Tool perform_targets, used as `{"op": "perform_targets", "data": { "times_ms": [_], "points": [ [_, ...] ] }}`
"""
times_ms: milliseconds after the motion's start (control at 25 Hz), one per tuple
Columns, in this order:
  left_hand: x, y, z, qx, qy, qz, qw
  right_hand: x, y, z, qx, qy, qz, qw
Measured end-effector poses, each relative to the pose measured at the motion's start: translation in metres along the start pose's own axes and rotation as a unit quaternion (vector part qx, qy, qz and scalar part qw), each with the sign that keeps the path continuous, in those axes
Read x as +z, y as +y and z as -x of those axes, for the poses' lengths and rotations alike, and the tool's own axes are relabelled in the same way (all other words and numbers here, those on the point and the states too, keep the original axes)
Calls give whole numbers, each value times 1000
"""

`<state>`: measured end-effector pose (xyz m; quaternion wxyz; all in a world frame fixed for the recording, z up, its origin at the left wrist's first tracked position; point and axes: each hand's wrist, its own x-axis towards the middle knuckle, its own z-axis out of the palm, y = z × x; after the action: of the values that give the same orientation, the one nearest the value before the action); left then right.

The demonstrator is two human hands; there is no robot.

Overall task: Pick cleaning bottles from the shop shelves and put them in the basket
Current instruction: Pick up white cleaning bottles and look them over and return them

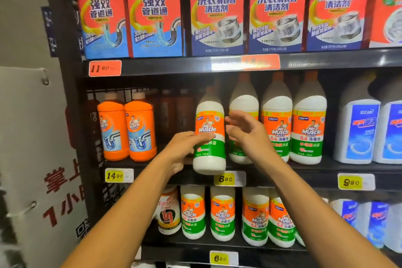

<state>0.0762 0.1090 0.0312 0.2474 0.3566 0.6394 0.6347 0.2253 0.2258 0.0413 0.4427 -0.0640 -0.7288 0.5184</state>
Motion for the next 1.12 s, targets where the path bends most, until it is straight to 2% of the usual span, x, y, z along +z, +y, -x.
{"op": "perform_targets", "data": {
  "times_ms": [160, 320, 440, 680, 800, 920, 1120],
  "points": [
    [0, -12, 38, 48, 2, 18, 999, 17, 8, 5, -8, 17, 17, 1000],
    [5, -30, 68, 125, 35, 29, 991, 35, 8, 18, 42, -69, -101, 992],
    [14, -50, 83, 161, 50, 30, 985, 37, 10, 31, 40, -57, -148, 986],
    [36, -109, 120, 102, 5, 106, 989, 28, 22, 73, 77, -77, -221, 969],
    [46, -119, 128, 133, 41, 92, 986, 20, 28, 83, 82, -124, -232, 961],
    [48, -128, 135, 162, 40, 70, 984, 17, 35, 93, 88, -149, -243, 954],
    [35, -150, 145, 157, 14, 81, 984, 30, 43, 120, 75, -147, -236, 958]
  ]
}}
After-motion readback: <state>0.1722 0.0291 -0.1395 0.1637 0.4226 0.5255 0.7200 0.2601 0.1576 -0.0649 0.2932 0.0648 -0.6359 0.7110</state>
